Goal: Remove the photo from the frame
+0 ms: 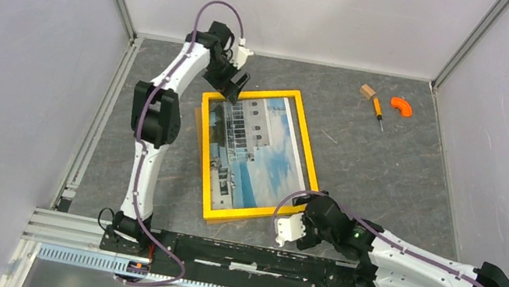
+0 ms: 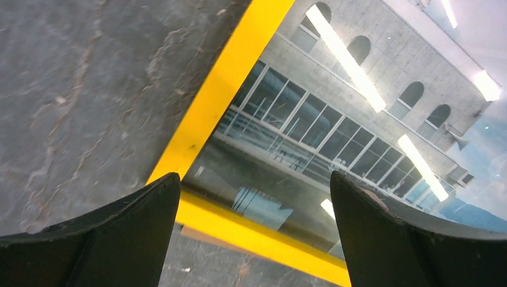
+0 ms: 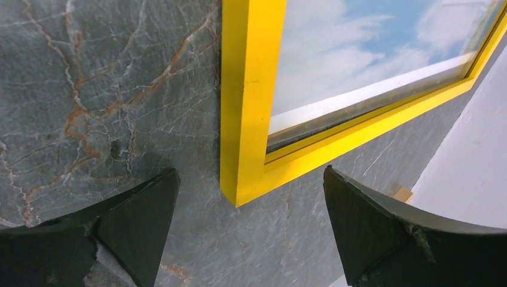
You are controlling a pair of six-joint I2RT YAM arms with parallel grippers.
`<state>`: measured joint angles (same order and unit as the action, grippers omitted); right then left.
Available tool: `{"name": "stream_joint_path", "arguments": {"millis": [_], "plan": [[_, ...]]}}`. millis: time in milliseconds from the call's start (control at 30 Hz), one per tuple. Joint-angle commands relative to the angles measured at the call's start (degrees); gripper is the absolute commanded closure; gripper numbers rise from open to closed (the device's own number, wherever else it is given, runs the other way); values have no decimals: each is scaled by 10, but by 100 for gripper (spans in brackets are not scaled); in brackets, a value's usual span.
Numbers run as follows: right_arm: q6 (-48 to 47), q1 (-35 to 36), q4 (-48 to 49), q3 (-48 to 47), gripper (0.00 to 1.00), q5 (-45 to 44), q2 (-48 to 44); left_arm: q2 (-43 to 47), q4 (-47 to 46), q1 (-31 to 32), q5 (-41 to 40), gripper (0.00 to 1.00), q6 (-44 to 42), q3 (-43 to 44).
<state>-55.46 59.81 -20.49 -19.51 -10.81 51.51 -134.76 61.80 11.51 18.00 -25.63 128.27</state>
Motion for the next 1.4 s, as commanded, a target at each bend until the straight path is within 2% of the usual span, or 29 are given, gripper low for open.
{"name": "stream_joint_path", "arguments": {"millis": [0,200,367,533,733,867,1100,1300,1367], "plan": [[70,-3,-3,-8,2,-32,25,-26,-13,9,-32,0,-23,28],[61,-4,94,-3,2,-20,84,-44,-17,11,-34,0,-25,25],[22,-3,188,20,2,-23,136,-28,-13,7,-11,0,-29,-28],[-13,-21,241,32,2,-22,175,5,-9,-2,27,8,-33,-98],[-94,-96,293,63,2,-6,195,42,-9,-21,46,24,-42,-181],[-125,-165,322,27,2,-2,256,75,-26,-28,47,30,-43,-247],[-138,-266,362,-84,2,-11,369,135,-48,-43,71,32,-6,-329],[-172,-320,377,-103,2,-25,372,192,-30,-43,101,32,11,-374],[-171,-341,366,-115,2,-33,366,207,-27,-43,105,28,24,-382]]}}
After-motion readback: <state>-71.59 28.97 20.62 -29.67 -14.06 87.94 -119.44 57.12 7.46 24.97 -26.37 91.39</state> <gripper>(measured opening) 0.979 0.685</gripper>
